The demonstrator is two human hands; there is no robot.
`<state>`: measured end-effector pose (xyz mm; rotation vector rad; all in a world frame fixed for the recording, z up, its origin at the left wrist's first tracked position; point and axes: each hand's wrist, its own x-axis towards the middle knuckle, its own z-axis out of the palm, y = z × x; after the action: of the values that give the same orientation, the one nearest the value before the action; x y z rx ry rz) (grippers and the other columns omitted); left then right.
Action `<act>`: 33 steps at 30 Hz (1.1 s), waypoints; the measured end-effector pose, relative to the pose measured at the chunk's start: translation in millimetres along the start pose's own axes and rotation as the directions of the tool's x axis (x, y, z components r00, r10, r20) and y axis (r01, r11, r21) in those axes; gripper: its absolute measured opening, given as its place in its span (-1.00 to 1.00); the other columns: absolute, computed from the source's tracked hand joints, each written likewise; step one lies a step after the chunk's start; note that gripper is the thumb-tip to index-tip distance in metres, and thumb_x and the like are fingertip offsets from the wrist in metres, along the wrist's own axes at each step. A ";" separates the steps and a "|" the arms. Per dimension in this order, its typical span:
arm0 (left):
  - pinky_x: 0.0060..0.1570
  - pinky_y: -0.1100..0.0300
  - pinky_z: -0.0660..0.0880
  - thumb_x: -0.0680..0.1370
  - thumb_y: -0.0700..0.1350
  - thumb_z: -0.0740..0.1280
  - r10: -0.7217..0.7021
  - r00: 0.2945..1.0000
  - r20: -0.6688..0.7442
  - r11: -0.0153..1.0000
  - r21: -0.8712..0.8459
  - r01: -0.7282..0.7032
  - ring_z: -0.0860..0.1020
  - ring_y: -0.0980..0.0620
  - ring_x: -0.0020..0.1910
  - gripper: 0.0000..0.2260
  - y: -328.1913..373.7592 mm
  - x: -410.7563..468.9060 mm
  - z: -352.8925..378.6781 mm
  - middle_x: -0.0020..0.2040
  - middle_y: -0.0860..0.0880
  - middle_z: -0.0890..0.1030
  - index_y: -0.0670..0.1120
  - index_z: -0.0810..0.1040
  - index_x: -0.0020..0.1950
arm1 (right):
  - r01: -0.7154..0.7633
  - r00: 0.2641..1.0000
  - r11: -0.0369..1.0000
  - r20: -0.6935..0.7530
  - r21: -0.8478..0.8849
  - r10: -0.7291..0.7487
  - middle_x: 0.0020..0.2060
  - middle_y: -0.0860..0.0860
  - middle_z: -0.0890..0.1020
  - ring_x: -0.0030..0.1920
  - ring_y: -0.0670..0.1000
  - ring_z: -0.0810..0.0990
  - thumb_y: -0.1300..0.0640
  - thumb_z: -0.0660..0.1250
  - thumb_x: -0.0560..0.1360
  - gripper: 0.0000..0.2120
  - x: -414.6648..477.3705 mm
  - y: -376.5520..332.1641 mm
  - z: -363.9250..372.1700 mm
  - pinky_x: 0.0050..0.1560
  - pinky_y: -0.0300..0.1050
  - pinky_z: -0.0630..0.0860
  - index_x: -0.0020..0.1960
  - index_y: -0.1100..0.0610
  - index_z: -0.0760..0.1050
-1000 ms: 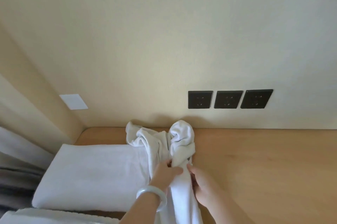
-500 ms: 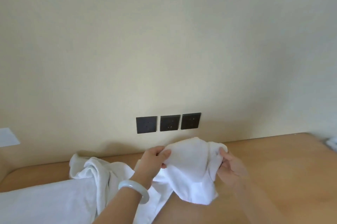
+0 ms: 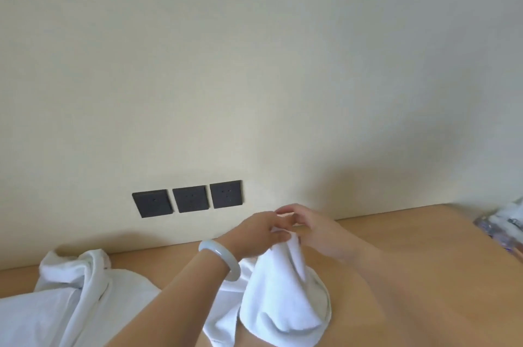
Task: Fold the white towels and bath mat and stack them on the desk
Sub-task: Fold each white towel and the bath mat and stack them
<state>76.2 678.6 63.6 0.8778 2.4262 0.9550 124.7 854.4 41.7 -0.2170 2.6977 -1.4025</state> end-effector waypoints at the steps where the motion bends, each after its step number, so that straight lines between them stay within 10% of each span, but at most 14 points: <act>1: -0.09 0.29 0.46 0.61 -0.08 0.28 0.014 1.000 0.007 0.999 0.042 -0.014 0.55 0.03 -0.08 -0.86 13.3 8.7 1.7 -0.03 0.05 0.48 0.02 0.61 0.10 | 0.019 0.997 0.998 0.080 -0.063 -0.014 -0.04 -0.13 0.66 -0.03 -0.19 0.59 0.24 0.31 0.42 -0.67 -0.9 1.7 -13.5 -0.04 -0.33 0.45 0.15 0.00 0.52; 9: -0.03 0.21 0.32 0.63 -0.08 0.24 0.043 0.990 -0.136 0.970 0.242 -0.009 0.43 0.13 -0.12 -0.83 58.1 33.9 -15.1 -0.16 0.13 0.39 0.02 0.61 0.12 | 0.011 0.765 0.796 0.518 -0.605 0.383 -0.29 -0.10 0.53 -0.29 -0.10 0.46 -0.15 0.48 0.23 -0.67 -7.7 55.9 -95.9 -0.23 -0.19 0.37 -0.17 0.08 0.58; 15: -0.27 0.31 0.29 0.64 -0.19 0.19 -0.024 0.873 -0.487 0.928 0.315 0.201 0.47 -0.07 -0.11 -0.80 51.8 24.3 -53.1 -0.09 -0.07 0.41 -0.08 0.62 0.03 | -0.160 0.905 0.536 0.094 -0.829 0.416 -0.38 -0.03 0.47 -0.32 0.02 0.50 0.00 0.45 0.39 -0.74 -15.1 114.4 -139.0 -0.34 -0.16 0.39 -0.30 0.12 0.46; 19: -0.15 0.25 0.21 0.64 -0.20 0.20 -0.029 0.779 -0.626 0.939 0.251 0.236 0.45 -0.10 -0.07 -0.81 52.7 19.7 -75.4 -0.10 -0.04 0.38 -0.07 0.61 0.03 | -0.290 0.955 0.657 -0.260 -0.696 0.146 -0.36 -0.06 0.40 -0.12 0.11 0.55 0.03 0.40 0.43 -0.64 -27.1 115.4 -187.2 -0.32 -0.11 0.25 -0.37 0.03 0.25; 24: -0.17 0.35 0.25 0.62 -0.24 0.24 0.029 0.701 -0.712 0.962 0.211 0.175 0.44 0.02 -0.15 -0.85 49.9 -4.6 -55.0 -0.11 -0.04 0.40 -0.10 0.59 -0.04 | -0.181 0.824 0.866 -0.552 -0.466 -0.125 -0.35 -0.03 0.41 -0.29 0.03 0.39 0.23 0.36 0.49 -0.72 -81.4 107.0 -184.4 -0.29 -0.06 0.27 -0.31 0.09 0.33; 28: -0.18 0.37 0.29 0.50 -0.34 0.39 0.107 0.736 -0.669 0.935 0.318 0.154 0.49 0.10 -0.23 -0.84 -8.2 -46.4 27.6 -0.17 -0.02 0.44 -0.09 0.60 -0.17 | -0.164 0.881 0.896 -0.471 -0.411 -0.054 -0.06 -0.19 0.50 -0.11 -0.14 0.48 0.34 0.25 0.50 -0.77 -147.8 167.6 -119.7 -0.17 -0.25 0.34 0.01 0.03 0.51; 33: 0.00 0.43 0.36 0.32 -0.39 0.50 -0.138 0.875 -0.464 0.927 0.249 0.279 0.47 0.30 -0.06 -0.66 -110.8 -107.6 165.3 -0.05 0.16 0.39 -0.04 0.62 -0.02 | -0.317 0.939 0.860 -0.258 -0.400 0.227 0.36 -0.12 0.42 0.31 -0.04 0.46 0.45 0.17 0.49 -0.57 -211.2 268.4 -25.4 0.23 -0.42 0.20 0.27 0.15 0.50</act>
<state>200.0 620.1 -116.5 0.5041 3.0493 0.7631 306.9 1062.8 -159.9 0.2921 3.0242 -0.7628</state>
